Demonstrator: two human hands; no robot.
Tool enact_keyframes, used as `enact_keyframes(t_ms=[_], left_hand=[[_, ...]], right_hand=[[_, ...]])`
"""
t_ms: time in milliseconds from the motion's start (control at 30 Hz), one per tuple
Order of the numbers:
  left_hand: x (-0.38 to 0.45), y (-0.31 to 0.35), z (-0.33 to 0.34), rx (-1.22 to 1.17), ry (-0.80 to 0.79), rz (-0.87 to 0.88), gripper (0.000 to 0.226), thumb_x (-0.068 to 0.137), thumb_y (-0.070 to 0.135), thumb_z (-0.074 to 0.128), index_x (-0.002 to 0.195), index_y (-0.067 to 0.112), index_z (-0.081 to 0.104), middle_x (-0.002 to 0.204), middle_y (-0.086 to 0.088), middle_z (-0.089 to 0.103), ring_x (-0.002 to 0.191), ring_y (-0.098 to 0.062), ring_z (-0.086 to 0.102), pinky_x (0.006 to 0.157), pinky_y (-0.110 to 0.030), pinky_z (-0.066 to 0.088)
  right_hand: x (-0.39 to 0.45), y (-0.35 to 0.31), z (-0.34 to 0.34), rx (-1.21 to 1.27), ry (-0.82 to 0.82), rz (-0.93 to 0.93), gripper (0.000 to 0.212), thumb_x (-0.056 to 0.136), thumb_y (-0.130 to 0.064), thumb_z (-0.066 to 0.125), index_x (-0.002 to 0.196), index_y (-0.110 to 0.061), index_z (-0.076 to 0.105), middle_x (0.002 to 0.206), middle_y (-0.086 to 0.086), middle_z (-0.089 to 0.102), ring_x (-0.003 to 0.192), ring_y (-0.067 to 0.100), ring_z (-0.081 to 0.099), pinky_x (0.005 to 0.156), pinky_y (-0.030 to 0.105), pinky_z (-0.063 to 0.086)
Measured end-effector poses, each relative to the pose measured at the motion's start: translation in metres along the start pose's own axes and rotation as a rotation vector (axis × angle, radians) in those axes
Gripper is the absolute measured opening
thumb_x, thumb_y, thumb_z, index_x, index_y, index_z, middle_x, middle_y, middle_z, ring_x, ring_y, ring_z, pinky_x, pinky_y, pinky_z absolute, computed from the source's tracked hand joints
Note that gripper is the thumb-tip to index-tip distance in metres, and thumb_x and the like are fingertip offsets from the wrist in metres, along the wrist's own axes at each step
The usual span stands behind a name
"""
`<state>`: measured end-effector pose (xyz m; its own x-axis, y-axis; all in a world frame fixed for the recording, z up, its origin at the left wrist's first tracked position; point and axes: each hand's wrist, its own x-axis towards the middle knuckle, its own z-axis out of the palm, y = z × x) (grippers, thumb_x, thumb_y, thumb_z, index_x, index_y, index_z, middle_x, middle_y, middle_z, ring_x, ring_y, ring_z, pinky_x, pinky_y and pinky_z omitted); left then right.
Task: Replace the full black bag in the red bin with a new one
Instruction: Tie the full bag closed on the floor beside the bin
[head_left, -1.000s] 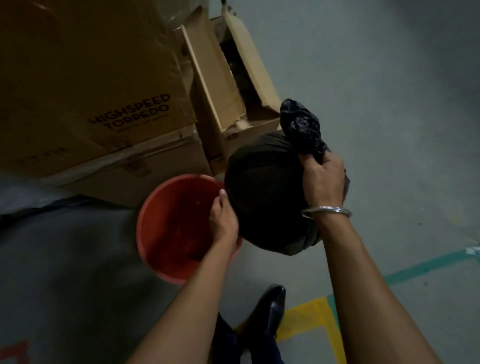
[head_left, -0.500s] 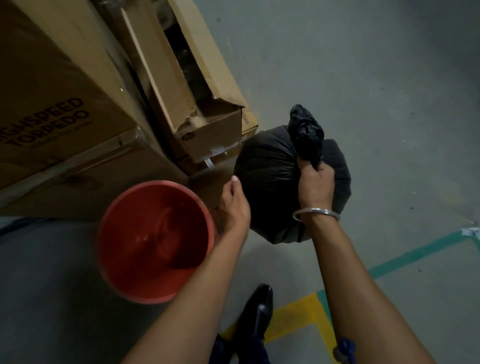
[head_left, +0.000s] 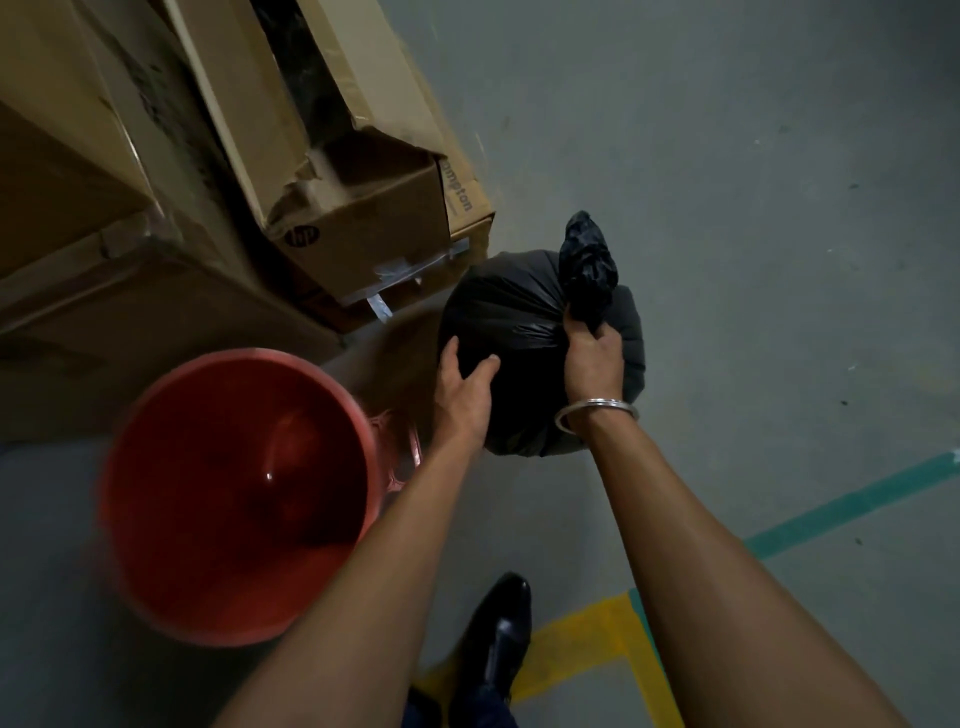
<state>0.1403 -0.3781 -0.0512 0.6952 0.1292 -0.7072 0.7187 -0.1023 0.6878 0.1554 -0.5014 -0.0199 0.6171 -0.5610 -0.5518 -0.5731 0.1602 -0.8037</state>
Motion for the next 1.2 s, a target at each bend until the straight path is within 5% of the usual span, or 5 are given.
enact_keyframes(t_ms=[433, 633, 967, 1200], left_hand=[[0.036, -0.029, 0.017, 0.312, -0.04, 0.053, 0.068, 0.091, 0.031, 0.061, 0.151, 0.027, 0.029, 0.157, -0.001, 0.032, 0.142, -0.021, 0.034, 0.116, -0.039, 0.031], [0.036, -0.028, 0.015, 0.469, -0.021, 0.123, 0.066, 0.091, 0.031, 0.06, 0.15, 0.023, 0.031, 0.153, -0.004, 0.035, 0.138, -0.023, 0.038, 0.109, -0.033, 0.033], [0.038, -0.035, 0.015, 0.689, -0.036, 0.212, 0.061, 0.091, 0.031, 0.056, 0.148, 0.02, 0.035, 0.15, -0.006, 0.039, 0.135, -0.027, 0.04, 0.109, -0.037, 0.036], [0.035, -0.043, 0.013, 0.784, -0.061, 0.215, 0.041, 0.085, 0.039, 0.052, 0.123, 0.025, 0.058, 0.125, -0.005, 0.061, 0.115, -0.03, 0.056, 0.093, -0.045, 0.049]], right_hand=[[0.028, 0.057, 0.01, -0.686, -0.185, -0.255, 0.039, 0.09, -0.031, 0.062, 0.121, -0.007, 0.06, 0.121, 0.015, 0.061, 0.11, 0.032, 0.059, 0.088, 0.033, 0.045], [0.029, 0.058, 0.01, -0.752, -0.069, -0.309, 0.032, 0.088, -0.026, 0.065, 0.112, -0.005, 0.062, 0.119, 0.014, 0.044, 0.095, 0.032, 0.057, 0.078, 0.029, 0.043], [0.034, 0.055, 0.019, -0.776, -0.042, -0.334, 0.046, 0.086, -0.021, 0.063, 0.125, -0.003, 0.047, 0.126, 0.016, 0.045, 0.107, 0.036, 0.055, 0.082, 0.039, 0.046], [0.044, 0.066, 0.025, -0.812, -0.228, -0.311, 0.045, 0.088, -0.041, 0.062, 0.118, -0.009, 0.052, 0.115, 0.016, 0.064, 0.106, 0.037, 0.06, 0.082, 0.039, 0.048]])
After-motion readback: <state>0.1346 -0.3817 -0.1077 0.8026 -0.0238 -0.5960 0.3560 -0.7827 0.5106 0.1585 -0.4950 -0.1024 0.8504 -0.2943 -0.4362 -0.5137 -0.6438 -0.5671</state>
